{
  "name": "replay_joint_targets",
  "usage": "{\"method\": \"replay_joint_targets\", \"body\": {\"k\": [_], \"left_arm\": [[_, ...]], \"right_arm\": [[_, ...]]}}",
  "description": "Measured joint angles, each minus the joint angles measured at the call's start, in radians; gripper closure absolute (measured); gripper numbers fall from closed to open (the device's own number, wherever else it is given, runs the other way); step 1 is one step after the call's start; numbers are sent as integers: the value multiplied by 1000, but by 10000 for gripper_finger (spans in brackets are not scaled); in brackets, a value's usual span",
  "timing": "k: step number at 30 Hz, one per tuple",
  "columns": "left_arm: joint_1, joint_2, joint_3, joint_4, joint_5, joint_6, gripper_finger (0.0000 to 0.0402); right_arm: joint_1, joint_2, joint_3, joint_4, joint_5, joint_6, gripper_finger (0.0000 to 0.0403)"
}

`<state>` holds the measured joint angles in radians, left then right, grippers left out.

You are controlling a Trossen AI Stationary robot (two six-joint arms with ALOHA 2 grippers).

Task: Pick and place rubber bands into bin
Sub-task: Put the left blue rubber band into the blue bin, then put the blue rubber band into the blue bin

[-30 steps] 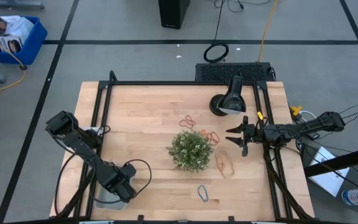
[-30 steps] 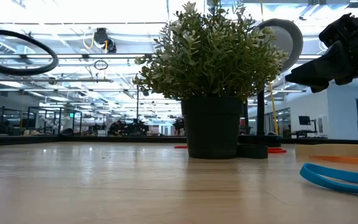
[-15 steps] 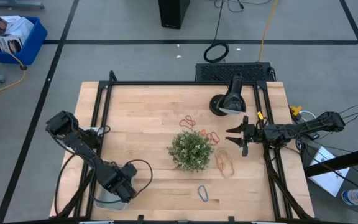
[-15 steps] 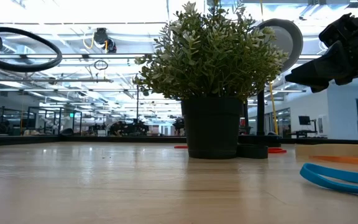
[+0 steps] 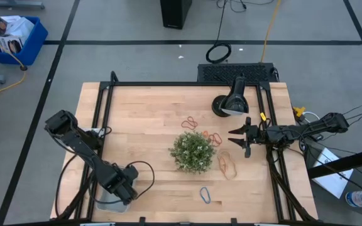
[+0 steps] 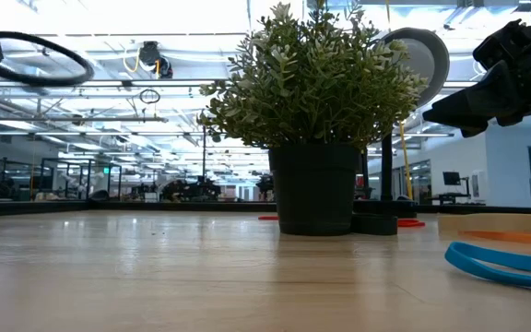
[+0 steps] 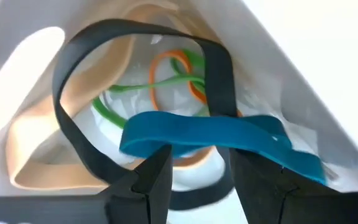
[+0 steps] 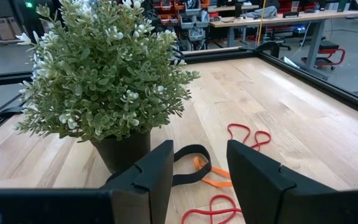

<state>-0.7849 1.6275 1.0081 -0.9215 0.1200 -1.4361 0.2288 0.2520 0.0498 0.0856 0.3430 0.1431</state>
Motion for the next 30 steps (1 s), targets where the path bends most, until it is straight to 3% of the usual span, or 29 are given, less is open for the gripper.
{"method": "replay_joint_targets", "body": {"k": [9, 18, 23, 30], "left_arm": [[0, -62, 2, -1, -36, -7, 236], [-1, -201, 2, -6, -185, -42, 236], [-13, -271, 2, 0, -384, 28, 236], [-19, -295, 2, 150, -795, 316, 236]], "right_arm": [[0, 0, 0, 0, 0, -1, 257], [0, 0, 0, 0, 0, -1, 257], [0, 0, 0, 0, 0, -1, 257], [0, 0, 0, 5, -4, 4, 257]]}}
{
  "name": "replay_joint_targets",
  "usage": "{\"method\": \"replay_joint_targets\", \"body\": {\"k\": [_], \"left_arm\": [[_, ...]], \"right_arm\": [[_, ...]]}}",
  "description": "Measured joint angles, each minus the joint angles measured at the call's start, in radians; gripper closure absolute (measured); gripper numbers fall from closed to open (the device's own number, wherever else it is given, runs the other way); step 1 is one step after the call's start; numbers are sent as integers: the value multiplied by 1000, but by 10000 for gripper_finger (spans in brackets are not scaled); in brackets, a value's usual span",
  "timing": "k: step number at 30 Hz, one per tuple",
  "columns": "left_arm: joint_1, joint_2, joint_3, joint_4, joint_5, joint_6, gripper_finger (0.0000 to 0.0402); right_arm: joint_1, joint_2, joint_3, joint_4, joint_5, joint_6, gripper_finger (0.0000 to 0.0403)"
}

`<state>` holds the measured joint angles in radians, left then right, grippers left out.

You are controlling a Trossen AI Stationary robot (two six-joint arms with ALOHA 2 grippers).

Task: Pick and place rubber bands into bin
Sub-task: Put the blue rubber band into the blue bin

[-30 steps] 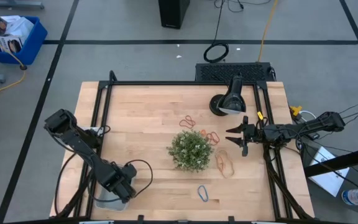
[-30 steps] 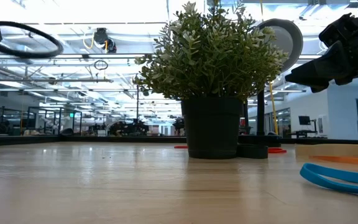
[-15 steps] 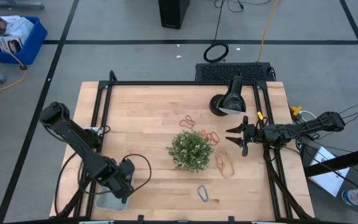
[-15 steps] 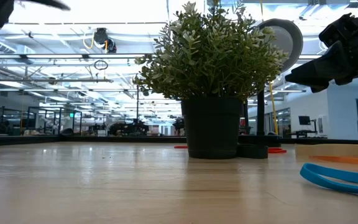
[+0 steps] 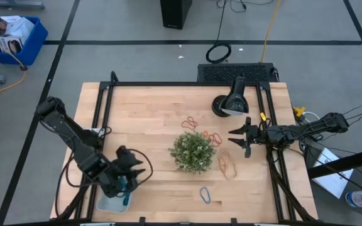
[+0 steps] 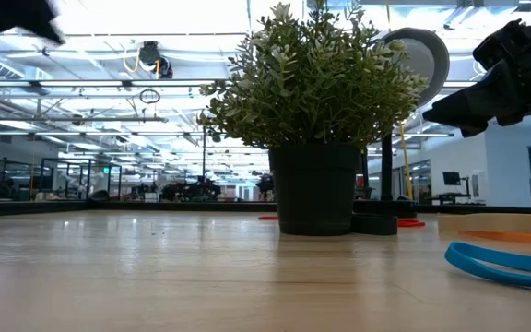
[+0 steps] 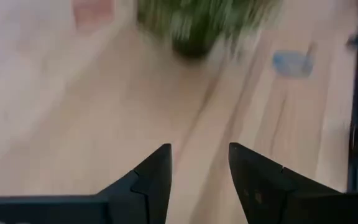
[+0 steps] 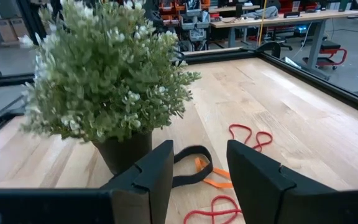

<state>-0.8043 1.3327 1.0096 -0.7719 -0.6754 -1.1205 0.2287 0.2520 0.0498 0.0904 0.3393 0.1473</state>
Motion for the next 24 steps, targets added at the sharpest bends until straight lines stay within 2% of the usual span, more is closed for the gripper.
{"method": "replay_joint_targets", "body": {"k": [2, 5, 9, 11, 15, 20, 24], "left_arm": [[10, 1, 0, 86, -52, 111, 236], [22, 2, 0, 234, -79, 367, 236], [41, 2, 0, 439, -50, 691, 236], [49, 2, -1, 498, -14, 805, 236], [84, 1, -59, 620, 85, 898, 236], [155, -21, -222, 867, 253, 917, 236], [200, -80, -356, 1028, 292, 924, 236]], "right_arm": [[0, 0, 0, 17, -1, 19, 257], [0, 0, 0, 52, -3, 47, 257], [0, 0, 5, 102, -4, 25, 257], [2, 5, 13, 118, -4, 7, 258], [24, 41, 56, 119, -4, -54, 264], [52, 127, 129, 113, -4, -96, 273], [77, 213, 188, 115, -4, -115, 276]]}}
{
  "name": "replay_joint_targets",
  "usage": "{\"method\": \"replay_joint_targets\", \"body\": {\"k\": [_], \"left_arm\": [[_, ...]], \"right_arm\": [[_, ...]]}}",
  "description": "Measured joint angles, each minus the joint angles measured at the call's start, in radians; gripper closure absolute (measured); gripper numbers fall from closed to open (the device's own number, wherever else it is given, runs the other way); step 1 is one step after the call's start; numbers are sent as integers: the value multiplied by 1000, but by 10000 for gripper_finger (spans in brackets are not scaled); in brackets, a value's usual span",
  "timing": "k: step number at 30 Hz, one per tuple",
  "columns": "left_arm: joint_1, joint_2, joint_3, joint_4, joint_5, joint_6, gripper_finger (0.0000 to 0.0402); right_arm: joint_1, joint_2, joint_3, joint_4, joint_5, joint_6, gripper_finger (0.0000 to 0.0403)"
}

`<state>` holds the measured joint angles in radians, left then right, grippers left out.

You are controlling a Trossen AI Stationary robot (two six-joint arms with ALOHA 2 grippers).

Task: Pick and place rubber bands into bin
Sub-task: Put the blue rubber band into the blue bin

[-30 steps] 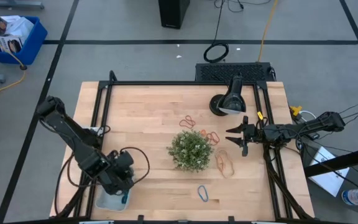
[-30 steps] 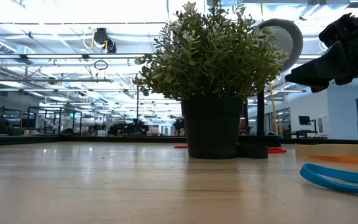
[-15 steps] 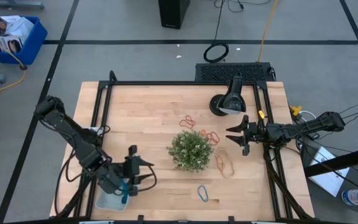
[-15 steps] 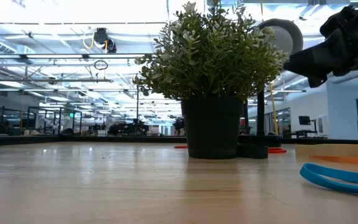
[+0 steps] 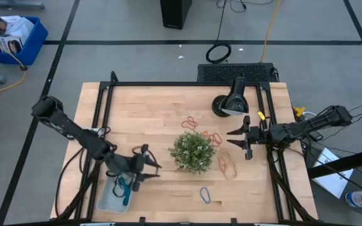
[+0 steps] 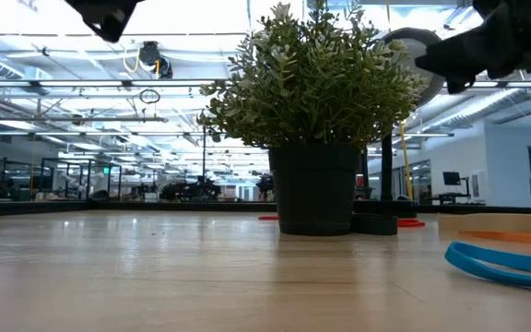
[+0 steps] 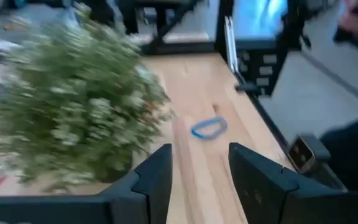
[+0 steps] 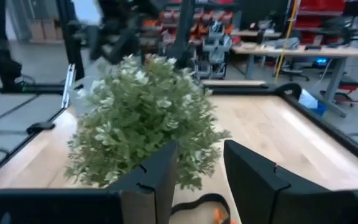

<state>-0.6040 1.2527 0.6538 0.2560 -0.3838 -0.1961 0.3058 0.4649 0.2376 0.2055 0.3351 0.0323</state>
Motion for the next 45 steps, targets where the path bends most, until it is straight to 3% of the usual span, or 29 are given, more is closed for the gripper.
{"method": "replay_joint_targets", "body": {"k": [11, 18, 24, 28, 34, 45], "left_arm": [[60, -146, -250, 264, 18, -15, 236], [83, -155, -268, 274, 18, -50, 236], [87, -155, -268, 272, 18, -50, 236], [87, -155, -268, 270, 18, -48, 236], [87, -155, -268, 268, 18, -48, 236], [87, -154, -268, 228, 18, -45, 236]], "right_arm": [[182, 267, 129, -26, 0, -10, 276], [321, 433, 214, -31, 5, 87, 276], [413, 596, 359, -77, 79, 41, 276], [435, 686, 475, -210, 135, 36, 276], [444, 835, 589, -258, 131, 34, 276], [443, 1009, 626, -257, 106, 122, 276]]}}
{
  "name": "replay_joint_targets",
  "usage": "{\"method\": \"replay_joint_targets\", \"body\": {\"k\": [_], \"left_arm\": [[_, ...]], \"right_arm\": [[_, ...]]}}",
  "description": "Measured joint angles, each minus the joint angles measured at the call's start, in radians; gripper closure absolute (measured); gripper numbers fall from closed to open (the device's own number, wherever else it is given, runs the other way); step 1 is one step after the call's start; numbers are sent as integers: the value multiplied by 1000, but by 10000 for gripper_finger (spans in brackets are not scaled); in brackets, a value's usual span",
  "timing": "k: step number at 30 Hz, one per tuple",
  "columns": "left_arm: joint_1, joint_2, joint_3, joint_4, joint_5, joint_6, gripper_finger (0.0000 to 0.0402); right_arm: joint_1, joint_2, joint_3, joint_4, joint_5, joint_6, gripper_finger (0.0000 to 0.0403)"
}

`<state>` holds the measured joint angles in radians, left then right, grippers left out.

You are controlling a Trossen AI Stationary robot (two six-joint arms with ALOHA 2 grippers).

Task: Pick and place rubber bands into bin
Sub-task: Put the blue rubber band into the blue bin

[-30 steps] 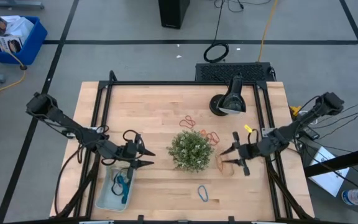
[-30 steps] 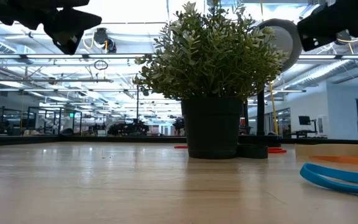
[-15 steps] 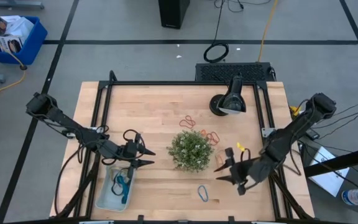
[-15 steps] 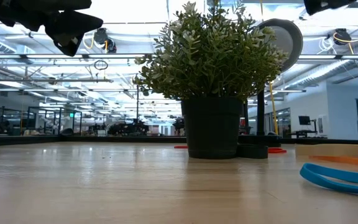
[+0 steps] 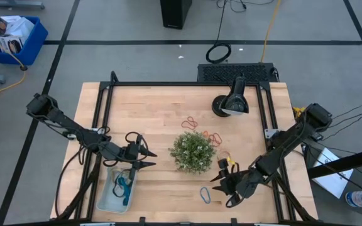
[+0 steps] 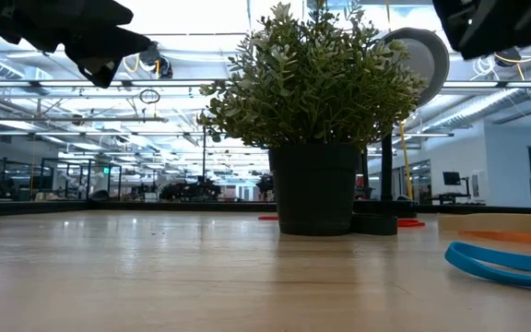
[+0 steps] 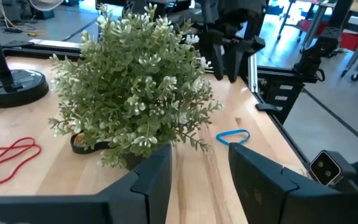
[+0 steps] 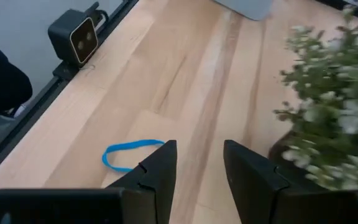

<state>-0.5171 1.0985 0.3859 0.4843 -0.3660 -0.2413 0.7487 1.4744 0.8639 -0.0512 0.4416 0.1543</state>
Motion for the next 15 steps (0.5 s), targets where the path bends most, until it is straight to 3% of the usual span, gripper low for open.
{"method": "replay_joint_targets", "body": {"k": [15], "left_arm": [[0, 0, 0, -3, 0, -3, 236]], "right_arm": [[-22, 215, 0, 172, -1, -17, 276]]}}
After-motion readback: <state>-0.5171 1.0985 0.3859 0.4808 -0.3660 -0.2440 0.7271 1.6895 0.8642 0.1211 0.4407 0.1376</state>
